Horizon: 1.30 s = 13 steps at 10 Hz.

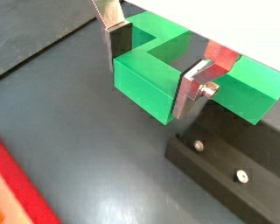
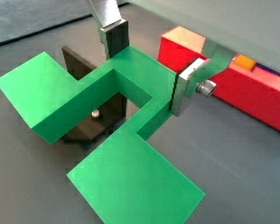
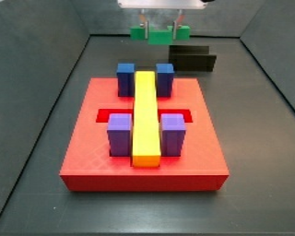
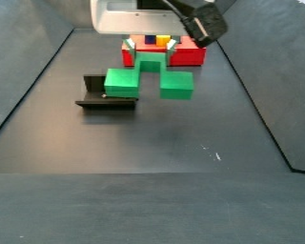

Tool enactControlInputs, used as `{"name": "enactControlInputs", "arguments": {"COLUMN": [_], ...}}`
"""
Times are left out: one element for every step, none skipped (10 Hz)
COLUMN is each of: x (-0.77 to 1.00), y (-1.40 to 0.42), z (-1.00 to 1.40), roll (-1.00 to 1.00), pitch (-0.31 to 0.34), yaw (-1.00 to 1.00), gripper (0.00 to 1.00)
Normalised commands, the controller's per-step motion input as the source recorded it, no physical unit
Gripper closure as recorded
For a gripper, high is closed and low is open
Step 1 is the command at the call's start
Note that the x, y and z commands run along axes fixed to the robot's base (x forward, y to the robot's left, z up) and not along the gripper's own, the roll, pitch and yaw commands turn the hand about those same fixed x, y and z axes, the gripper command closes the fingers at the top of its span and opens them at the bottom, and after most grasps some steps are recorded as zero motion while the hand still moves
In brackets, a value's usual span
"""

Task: Pick up the green object. Move up. Place the green object on the fixture. Regrasp the green object. Move to above the board. Insert the green object.
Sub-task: Place the green object on the fixture.

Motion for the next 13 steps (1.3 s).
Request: {"name": "enactControlInputs", "arguments": {"x": [1.00, 1.00, 0.94, 0.86, 0.84, 0.83, 0.85, 0.87, 0.90, 0.95, 1.00, 1.00, 0.80], "y": [-0.17, -0.10, -0.04, 0.00, 0.00, 0.00, 0.00, 0.00, 0.00, 0.00, 0.00, 0.00, 0.00], "z": [0.03, 0.11, 0.16, 0.15, 0.11, 0.06, 0.00, 0.00, 0.00, -0.01, 0.00, 0.00, 0.00], "roll": [-0.39, -0.58, -0.81, -0.96, -1.00, -1.00, -0.98, -0.93, -0.85, -0.75, -0.46, -0.29, -0.08], "pitch": [0.086, 0.117, 0.126, 0.071, 0.006, 0.000, 0.000, 0.009, 0.037, 0.046, 0.140, 0.271, 0.437], "yaw": [-0.02, -0.09, -0.16, -0.18, -0.18, -0.17, -0.15, -0.14, -0.11, -0.10, -0.08, -0.04, 0.00], "gripper": [1.00, 1.00, 1.00, 1.00, 1.00, 1.00, 1.00, 1.00, 1.00, 1.00, 1.00, 1.00, 1.00]}}
